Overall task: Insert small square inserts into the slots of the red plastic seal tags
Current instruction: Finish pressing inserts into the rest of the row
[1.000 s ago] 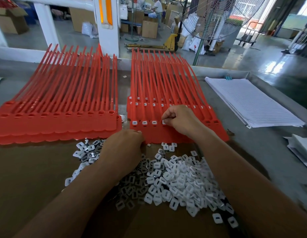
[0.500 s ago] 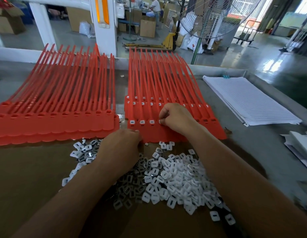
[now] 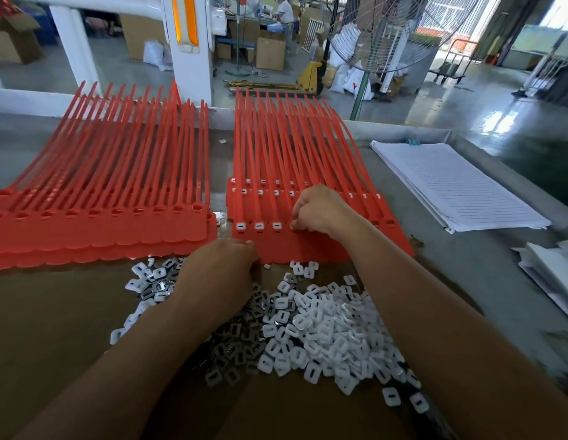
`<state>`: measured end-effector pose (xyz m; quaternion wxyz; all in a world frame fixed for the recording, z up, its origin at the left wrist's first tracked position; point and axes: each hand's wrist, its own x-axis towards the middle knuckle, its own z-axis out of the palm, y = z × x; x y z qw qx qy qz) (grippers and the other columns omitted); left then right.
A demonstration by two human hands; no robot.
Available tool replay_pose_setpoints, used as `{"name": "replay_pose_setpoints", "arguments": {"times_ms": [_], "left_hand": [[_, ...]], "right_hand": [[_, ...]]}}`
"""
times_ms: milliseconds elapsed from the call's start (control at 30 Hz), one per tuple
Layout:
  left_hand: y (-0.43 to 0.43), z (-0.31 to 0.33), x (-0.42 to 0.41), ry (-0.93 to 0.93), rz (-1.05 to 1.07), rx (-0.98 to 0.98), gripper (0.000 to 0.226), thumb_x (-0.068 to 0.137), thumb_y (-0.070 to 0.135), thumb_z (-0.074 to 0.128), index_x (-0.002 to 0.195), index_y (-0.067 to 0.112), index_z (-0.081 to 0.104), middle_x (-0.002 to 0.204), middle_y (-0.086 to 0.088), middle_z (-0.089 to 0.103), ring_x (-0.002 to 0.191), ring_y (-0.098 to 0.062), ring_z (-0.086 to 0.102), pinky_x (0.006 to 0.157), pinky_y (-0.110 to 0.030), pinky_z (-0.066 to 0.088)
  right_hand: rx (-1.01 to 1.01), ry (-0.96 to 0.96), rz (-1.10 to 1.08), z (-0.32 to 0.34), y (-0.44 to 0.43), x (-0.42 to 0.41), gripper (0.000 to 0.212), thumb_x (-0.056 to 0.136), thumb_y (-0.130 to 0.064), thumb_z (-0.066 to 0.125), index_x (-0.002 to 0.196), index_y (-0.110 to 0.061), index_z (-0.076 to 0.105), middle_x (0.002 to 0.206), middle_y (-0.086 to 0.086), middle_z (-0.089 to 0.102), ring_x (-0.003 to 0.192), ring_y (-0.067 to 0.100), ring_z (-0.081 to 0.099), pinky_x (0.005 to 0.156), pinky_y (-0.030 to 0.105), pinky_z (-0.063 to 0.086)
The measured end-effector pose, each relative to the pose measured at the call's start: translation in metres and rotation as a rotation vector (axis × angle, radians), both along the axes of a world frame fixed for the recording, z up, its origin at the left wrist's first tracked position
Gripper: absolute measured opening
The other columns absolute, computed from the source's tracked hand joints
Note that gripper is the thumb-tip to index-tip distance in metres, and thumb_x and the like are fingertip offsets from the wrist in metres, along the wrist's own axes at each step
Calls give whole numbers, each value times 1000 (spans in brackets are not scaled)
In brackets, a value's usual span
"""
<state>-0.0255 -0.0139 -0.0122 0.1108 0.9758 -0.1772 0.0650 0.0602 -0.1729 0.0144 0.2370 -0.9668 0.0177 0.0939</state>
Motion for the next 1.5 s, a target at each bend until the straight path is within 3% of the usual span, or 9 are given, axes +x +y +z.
{"name": "replay_pose_setpoints", "arguments": {"times_ms": [33,133,367,500,633,767,1133,1333,1500], "left_hand": [[0,0,0,-2,-1,3,37,86,8,40,115,19,60,122,5,58,107,-15,55,86,-28,47],[0,0,0,-1,2,9,36,87,8,40,114,19,60,120,6,59,104,-15,56,85,-29,48],[-1,1,3,12,0,4,36,87,8,37,114,18,59,119,5,59,105,-15,56,87,-31,48],[-1,2,3,32,1,2,38,86,7,37,115,18,60,122,4,58,109,-15,54,89,-32,47],[-1,2,4,44,16,-8,40,87,7,37,117,19,59,124,4,57,111,-15,52,90,-30,43],[-1,2,4,44,13,-16,39,87,8,36,116,19,60,123,5,58,109,-15,53,90,-29,44],[-2,1,5,39,8,-16,40,90,9,35,123,22,55,129,6,54,115,-14,50,93,-27,40],[-2,1,5,43,13,-16,39,90,9,36,120,21,58,127,6,55,113,-15,51,92,-28,41],[-2,2,4,43,23,-26,40,90,10,36,123,22,55,131,7,53,116,-15,50,94,-28,40]], "right_hand": [[30,-26,10,-1,-3,-3,5,80,-14,69,84,-12,67,97,3,66,92,17,60,89,33,48],[94,-108,75,-5,-12,-14,23,82,-15,67,67,-27,54,77,-14,53,83,8,49,74,23,39],[257,-48,213,-7,-37,-35,18,82,-15,67,97,-24,65,107,-14,57,98,2,54,75,13,37],[372,-78,207,-7,-43,-51,22,81,-13,68,99,-24,66,108,-20,58,96,-9,53,77,11,39],[299,-139,225,-2,-44,-62,16,80,-17,69,88,-31,66,91,-17,65,86,-7,58,70,9,40],[303,-96,252,4,-45,-71,10,79,-15,70,83,-25,69,80,-7,68,73,1,64,60,6,45],[111,109,350,11,-54,-74,16,76,-13,73,78,-28,70,79,-9,70,71,-1,63,72,18,53],[11,186,355,8,-49,-73,24,79,-7,69,72,-30,62,73,-10,64,62,-3,58,66,18,52],[-57,172,414,9,-48,-75,25,82,-8,65,72,-29,57,72,-15,57,61,-6,52,55,7,43]]}}
